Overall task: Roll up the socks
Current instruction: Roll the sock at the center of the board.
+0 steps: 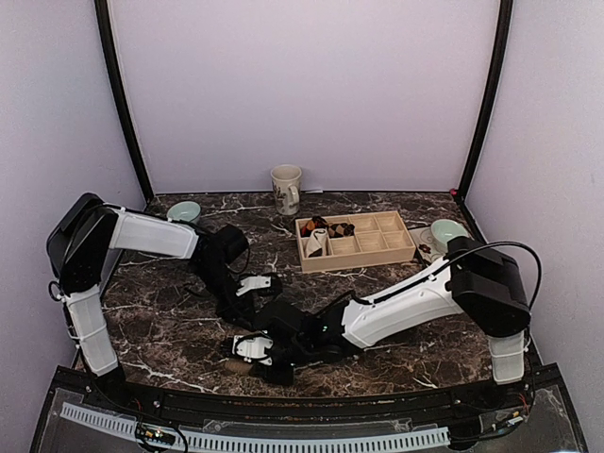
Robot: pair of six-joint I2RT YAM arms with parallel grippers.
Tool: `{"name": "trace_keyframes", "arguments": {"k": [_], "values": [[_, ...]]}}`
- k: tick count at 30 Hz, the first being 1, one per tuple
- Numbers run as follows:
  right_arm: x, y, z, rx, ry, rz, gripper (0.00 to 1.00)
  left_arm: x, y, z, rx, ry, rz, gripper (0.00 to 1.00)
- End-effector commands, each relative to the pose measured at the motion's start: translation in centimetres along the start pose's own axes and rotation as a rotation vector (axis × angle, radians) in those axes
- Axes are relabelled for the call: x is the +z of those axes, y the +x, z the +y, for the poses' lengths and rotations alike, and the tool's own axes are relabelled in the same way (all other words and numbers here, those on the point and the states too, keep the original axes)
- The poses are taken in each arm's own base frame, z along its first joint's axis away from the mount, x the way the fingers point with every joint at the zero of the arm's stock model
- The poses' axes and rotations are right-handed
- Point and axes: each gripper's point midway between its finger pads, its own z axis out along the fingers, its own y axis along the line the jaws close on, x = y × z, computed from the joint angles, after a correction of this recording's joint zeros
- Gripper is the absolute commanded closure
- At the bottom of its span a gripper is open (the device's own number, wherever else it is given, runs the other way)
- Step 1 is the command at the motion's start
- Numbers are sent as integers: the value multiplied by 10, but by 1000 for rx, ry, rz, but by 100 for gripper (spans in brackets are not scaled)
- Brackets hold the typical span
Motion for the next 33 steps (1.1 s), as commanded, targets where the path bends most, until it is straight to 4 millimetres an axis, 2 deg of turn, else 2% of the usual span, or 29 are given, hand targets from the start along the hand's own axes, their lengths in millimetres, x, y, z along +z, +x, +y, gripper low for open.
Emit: {"name": "trace_keyframes", "arguments": {"k": [1,8,11,14,19,24,27,28,29,31,33], "values": [[30,84,38,151,-207,287,99,-19,25,12,-35,-72,16,66],[40,124,50,418,-305,329,99,-72,25,35,-45,-183,-86,64],[44,151,58,521,-337,447,99,-84,20,39,-5,-232,-105,63],[42,168,64,572,-352,554,99,-92,14,42,13,-261,-123,63],[36,177,65,710,-355,604,100,-119,22,44,0,-336,-191,63],[34,182,66,822,-365,634,99,-165,42,41,37,-480,-228,64],[35,188,67,845,-360,674,99,-197,43,29,78,-561,-279,75],[35,191,68,853,-357,686,99,-202,43,24,72,-560,-309,73],[36,190,68,861,-357,687,99,-202,48,22,49,-563,-317,62],[39,186,68,885,-370,672,99,-188,60,13,71,-522,-278,40],[42,179,68,907,-384,641,99,-169,66,-16,138,-375,-256,33]]}}
